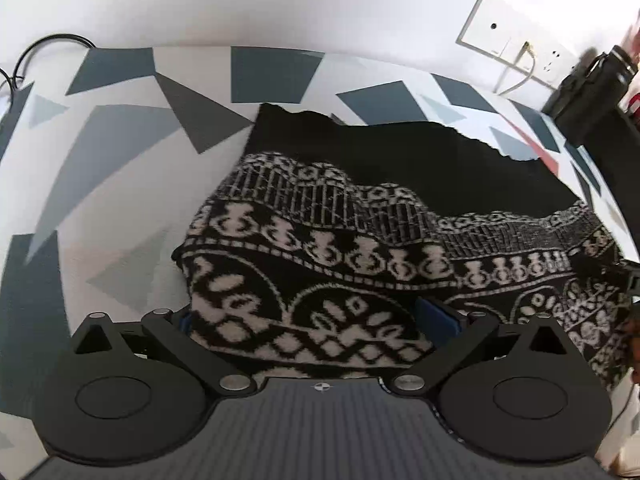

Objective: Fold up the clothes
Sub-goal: 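Slide both grippers under the folded sweater edge and close them, then lift the folded sweater with both grippers and carry it to the chair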

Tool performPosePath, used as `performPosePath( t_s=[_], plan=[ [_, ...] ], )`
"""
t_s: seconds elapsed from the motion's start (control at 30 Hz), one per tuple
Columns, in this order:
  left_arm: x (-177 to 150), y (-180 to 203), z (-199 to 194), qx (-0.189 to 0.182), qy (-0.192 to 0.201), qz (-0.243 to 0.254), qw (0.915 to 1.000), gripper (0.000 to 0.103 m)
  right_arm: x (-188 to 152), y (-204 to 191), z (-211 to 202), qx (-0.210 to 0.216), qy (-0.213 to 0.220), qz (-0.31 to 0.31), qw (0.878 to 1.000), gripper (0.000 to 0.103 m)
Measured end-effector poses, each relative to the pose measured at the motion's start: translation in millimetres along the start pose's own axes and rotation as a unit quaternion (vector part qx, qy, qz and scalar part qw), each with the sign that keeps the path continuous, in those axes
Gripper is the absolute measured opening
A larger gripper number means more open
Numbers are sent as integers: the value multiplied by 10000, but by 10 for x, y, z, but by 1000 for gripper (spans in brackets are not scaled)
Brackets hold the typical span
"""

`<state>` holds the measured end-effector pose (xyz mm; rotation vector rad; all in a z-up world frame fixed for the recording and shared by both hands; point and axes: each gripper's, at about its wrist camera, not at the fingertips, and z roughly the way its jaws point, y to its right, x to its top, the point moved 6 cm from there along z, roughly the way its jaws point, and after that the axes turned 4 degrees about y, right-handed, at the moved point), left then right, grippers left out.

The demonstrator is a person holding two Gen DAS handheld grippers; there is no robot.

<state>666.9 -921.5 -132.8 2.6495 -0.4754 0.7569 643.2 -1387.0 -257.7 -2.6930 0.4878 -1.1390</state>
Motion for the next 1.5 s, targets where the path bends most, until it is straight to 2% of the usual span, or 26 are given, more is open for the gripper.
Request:
performPosePath(
  t_s=[0.37,0.47,0.57,0.67,0.8,0.93,1.03,1.13,1.17,1.23,1.27,1.4,1.43,1.47,1.5],
  plan=[
    [-23,78,19,131,19,191,9997,101,-40,8,-29,-27,-119,-175,9998,102],
    [-23,119,-5,-272,-103,129,9995,101,-22,-60,-35,496,-203,181,9984,102],
    [-23,109,-27,-610,-214,72,9979,100,9,-30,-40,738,-318,341,9962,102],
    [-7,62,-37,-827,-204,-187,9962,100,21,46,-62,1031,-336,572,9925,102],
    [-8,143,-22,-1446,-365,-385,9881,97,28,20,-43,1350,-427,847,9863,102],
    [0,107,-21,-1666,-391,-537,9838,95,63,97,-15,1681,-557,1158,9774,102],
    [11,101,-18,-1630,-385,-556,9843,92,74,163,4,1921,-654,1429,9687,102],
    [20,197,-11,-1425,-375,-345,9885,91,65,13,30,1733,-672,1010,9774,102],
    [17,215,-5,-1492,-412,-374,9872,86,54,-66,45,1761,-718,900,9776,100],
    [11,249,5,-1624,-487,-431,9846,79,26,-212,79,1914,-857,759,9748,82],
    [6,261,4,-1650,-498,-458,9840,77,20,-258,92,1914,-879,630,9755,81],
    [-38,259,-72,-1312,-259,-543,9895,77,24,-333,123,1873,-853,373,9779,81],
    [-49,259,-91,-1227,-199,-565,9906,70,26,-350,129,1837,-854,309,9788,78],
    [-60,258,-111,-1142,-139,-586,9916,53,28,-367,134,1801,-856,246,9796,74],
    [-71,257,-131,-1057,-79,-607,9925,46,34,-379,120,1772,-834,265,9803,60]
  ],
)
